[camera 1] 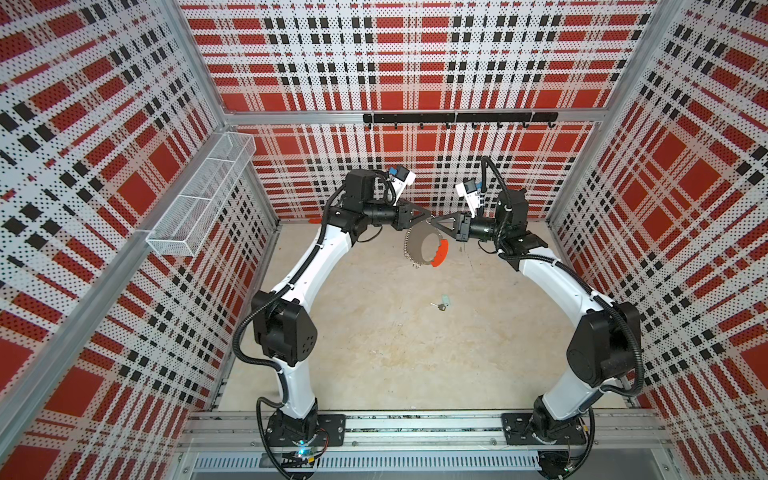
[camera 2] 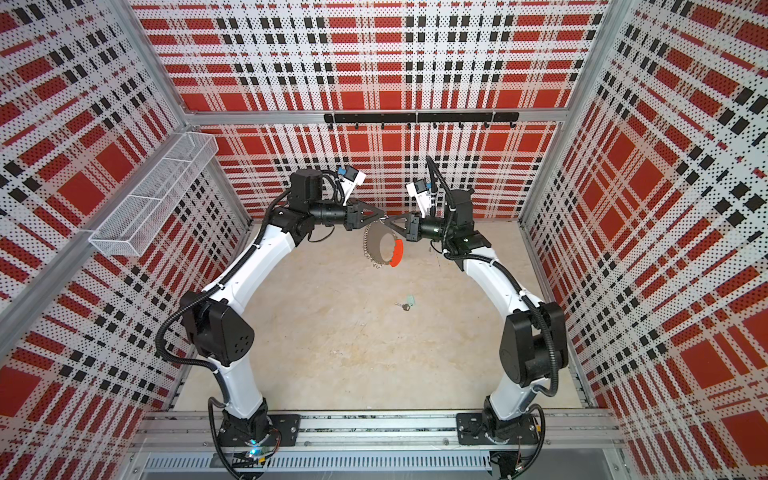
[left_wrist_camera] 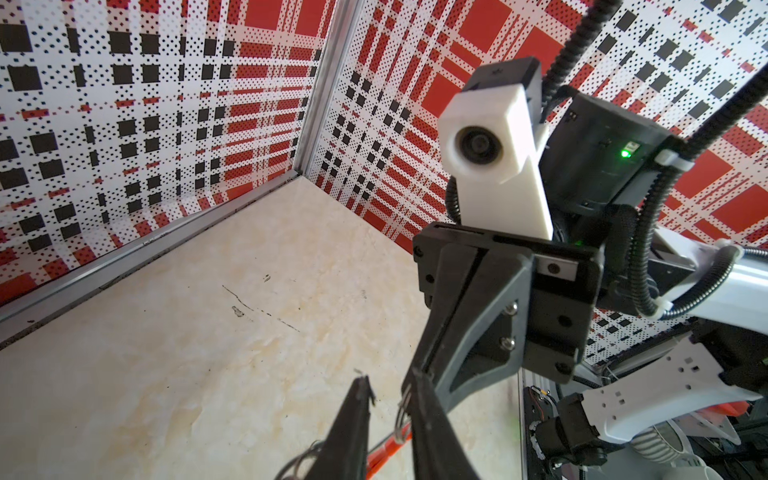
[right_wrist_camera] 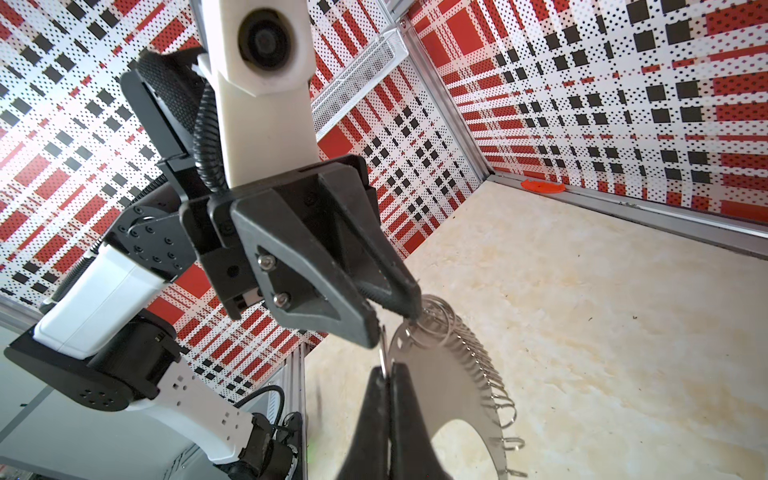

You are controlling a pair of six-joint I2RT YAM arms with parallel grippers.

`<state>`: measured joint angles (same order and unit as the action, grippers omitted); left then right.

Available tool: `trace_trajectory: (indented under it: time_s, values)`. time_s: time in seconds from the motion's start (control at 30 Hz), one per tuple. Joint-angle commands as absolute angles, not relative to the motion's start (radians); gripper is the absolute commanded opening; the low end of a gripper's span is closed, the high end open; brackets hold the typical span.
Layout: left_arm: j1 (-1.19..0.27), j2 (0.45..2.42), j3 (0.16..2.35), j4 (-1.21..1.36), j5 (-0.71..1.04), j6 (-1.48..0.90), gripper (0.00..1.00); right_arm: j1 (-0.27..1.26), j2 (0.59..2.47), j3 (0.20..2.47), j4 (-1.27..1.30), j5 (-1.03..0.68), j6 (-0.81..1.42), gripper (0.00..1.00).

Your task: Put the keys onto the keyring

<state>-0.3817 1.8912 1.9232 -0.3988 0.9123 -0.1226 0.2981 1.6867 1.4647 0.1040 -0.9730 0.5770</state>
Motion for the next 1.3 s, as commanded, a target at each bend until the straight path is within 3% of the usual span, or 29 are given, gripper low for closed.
trace_trajectory:
  time_s: [0.0,0.43,0.7,0.73,0.83,0.97,1.13,1.27]
  values:
    - [-0.387,1.906,1.948,-0.43,0.922,-0.109,0.21,0.295,1.685,1.472,0.25,-1.006,0.644,0.03]
    - [-0.388,1.905,1.95,-0.438,0.925,-0.101,0.0,0.299,1.697,1.49,0.235,-1.003,0.653,0.04]
    - [-0.386,1.902,1.957,-0.44,0.892,-0.103,0.0,0.315,1.698,1.55,0.01,-0.92,0.49,0.03]
    - [-0.387,1.902,1.957,-0.44,0.889,-0.101,0.0,0.316,1.698,1.555,-0.003,-0.91,0.483,0.05]
    - [-0.388,1.899,1.958,-0.447,0.871,-0.096,0.0,0.315,1.68,1.555,-0.039,-0.859,0.451,0.3]
    - [-0.389,1.895,1.959,-0.465,0.849,-0.082,0.0,0.3,1.634,1.54,-0.101,-0.758,0.389,0.47]
    - [-0.398,1.899,1.967,-0.495,0.836,-0.067,0.0,0.247,1.574,1.493,-0.085,-0.763,0.371,0.52]
    - [-0.414,1.914,2.009,-0.554,0.84,-0.033,0.0,0.227,1.587,1.509,-0.093,-0.827,0.326,0.46]
